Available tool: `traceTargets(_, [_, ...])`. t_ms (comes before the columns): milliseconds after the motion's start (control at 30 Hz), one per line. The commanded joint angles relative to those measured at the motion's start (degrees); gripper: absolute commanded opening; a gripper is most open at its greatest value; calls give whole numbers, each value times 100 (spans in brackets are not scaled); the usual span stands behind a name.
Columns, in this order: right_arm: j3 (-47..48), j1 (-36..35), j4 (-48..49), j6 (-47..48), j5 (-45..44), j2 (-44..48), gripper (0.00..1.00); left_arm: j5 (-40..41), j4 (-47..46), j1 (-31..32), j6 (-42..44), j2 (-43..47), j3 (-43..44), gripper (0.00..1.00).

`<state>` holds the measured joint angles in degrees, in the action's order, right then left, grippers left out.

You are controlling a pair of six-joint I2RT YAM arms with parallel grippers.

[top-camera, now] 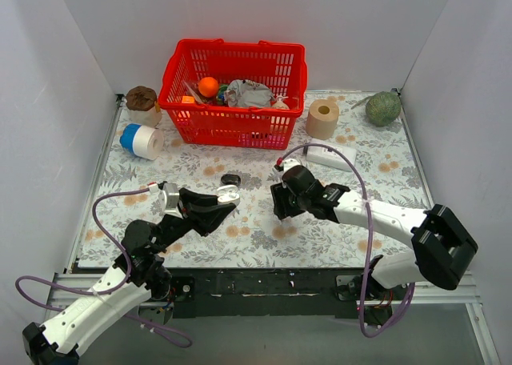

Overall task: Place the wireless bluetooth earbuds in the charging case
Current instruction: Pick up the earbud from the center of the board.

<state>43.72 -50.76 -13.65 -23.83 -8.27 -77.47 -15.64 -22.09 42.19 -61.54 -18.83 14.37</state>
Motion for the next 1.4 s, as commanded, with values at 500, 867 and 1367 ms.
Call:
traceTargets(500, [945,-30,-402,-16,-113,-1490,62,70,126,17,63,99,83,0])
traceTargets(867, [760,-56,-278,-60,54,-1543,52,70,134,17,89,108,83,0])
traceTargets(1367, [532,-223,-331,-341,-34,-1499,45,26,126,17,63,125,119,0])
